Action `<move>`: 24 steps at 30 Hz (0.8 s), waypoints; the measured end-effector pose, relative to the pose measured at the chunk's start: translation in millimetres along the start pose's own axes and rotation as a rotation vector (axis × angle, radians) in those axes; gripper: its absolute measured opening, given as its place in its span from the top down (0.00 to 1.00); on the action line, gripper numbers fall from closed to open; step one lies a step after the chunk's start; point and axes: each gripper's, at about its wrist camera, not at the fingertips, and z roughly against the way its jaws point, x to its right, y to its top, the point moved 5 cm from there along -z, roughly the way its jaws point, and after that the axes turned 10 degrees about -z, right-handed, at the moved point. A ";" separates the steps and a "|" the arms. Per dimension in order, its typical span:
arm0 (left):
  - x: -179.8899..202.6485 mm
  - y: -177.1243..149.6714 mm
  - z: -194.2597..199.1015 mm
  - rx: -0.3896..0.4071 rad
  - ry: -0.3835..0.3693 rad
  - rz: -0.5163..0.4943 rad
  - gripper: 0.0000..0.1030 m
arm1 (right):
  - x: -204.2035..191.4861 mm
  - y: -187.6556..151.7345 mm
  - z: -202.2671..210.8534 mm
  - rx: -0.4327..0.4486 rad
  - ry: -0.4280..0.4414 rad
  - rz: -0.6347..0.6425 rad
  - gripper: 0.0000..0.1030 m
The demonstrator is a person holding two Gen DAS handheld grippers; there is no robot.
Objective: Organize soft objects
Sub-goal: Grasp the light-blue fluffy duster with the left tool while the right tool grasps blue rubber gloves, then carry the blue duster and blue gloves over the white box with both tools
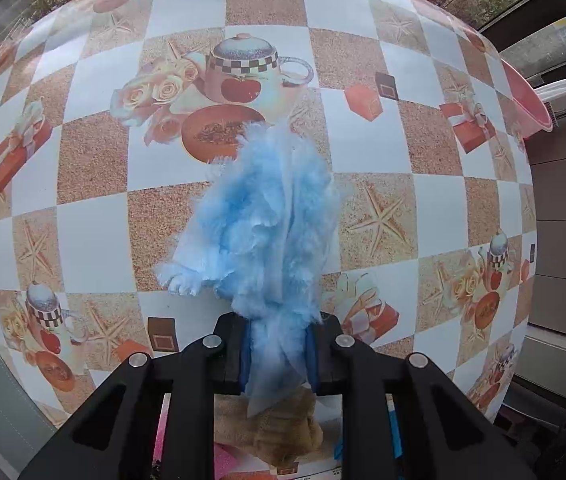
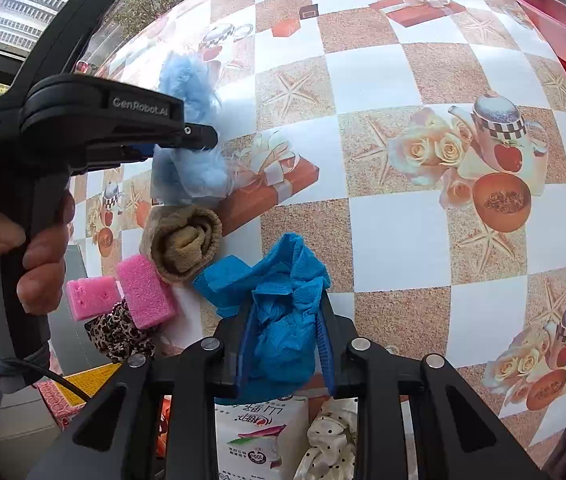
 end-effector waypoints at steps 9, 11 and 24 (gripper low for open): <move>-15.2 -38.0 66.9 0.120 -0.006 -0.021 0.78 | -11.9 -6.0 28.0 0.028 0.036 0.006 0.72; -23.5 -38.3 79.9 0.134 -0.003 -0.027 0.78 | -20.5 -8.9 32.3 0.034 0.039 0.016 0.72; -36.9 -111.5 145.8 0.210 -0.026 -0.016 0.77 | -49.9 -44.4 59.5 0.066 0.038 0.013 0.72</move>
